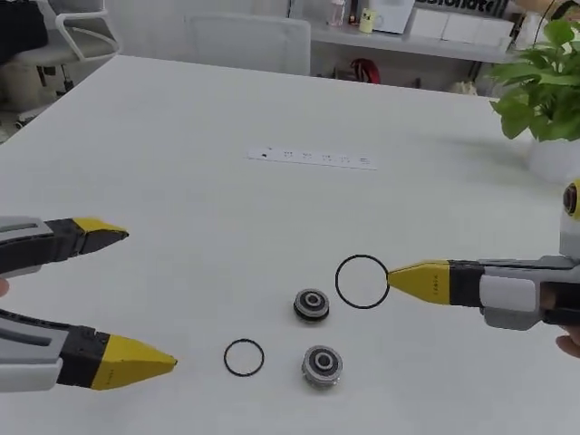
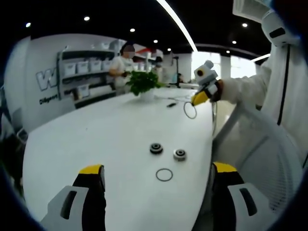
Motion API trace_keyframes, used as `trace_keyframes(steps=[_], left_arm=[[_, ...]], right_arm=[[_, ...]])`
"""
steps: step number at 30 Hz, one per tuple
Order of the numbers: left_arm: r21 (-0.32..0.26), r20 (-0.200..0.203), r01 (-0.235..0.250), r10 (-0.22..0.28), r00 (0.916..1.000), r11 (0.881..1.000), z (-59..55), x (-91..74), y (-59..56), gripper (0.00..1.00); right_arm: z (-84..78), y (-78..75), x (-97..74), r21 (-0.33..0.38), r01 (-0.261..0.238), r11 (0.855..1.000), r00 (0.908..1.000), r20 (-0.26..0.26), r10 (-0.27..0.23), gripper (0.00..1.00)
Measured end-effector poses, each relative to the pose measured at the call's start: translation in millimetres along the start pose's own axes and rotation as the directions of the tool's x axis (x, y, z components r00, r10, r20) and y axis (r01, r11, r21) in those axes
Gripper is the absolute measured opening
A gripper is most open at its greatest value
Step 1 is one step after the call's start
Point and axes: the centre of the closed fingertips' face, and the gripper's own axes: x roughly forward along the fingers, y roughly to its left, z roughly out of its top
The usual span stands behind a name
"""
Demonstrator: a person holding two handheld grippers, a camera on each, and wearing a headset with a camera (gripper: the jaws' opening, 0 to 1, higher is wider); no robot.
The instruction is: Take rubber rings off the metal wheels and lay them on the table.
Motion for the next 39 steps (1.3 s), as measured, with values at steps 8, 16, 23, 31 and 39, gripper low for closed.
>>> trace_keyframes(steps=[8, 16, 23, 31, 39], left_arm=[[-0.023, -0.005, -0.023, 0.023, 0.9997, 0.999, -11.0, -14.7, -6.6, 0.93], [-0.042, -0.013, -0.056, 0.056, 0.9984, 0.998, -20.5, -32.0, -7.7, 0.92], [-0.06, -0.008, -0.078, 0.077, 0.997, 0.995, -27.2, -43.3, -7.2, 0.92], [-0.08, 0.005, -0.093, 0.093, 0.9956, 0.993, -29.6, -50.0, -4.2, 0.92], [-0.082, 0.013, -0.078, 0.08, 0.9967, 0.994, -28.9, -47.6, -3.7, 0.92]], right_arm=[[5.0, 4.8, 17.1, -0.017, -0.026, 1.0, 0.9996, -0.012, 0.025, 0.0], [4.3, 11.0, 38.0, -0.024, -0.056, 0.998, 0.9979, -0.032, 0.055, 0.0], [-2.6, 12.0, 52.6, -0.02, -0.07, 0.997, 0.9956, -0.064, 0.068, 0.0], [-11.8, 4.3, 63.0, 0.003, -0.053, 0.999, 0.9952, -0.082, 0.054, 0.0], [-22.8, 4.4, 74.1, 0.021, -0.053, 0.998, 0.9924, -0.11, 0.055, 0.0]])
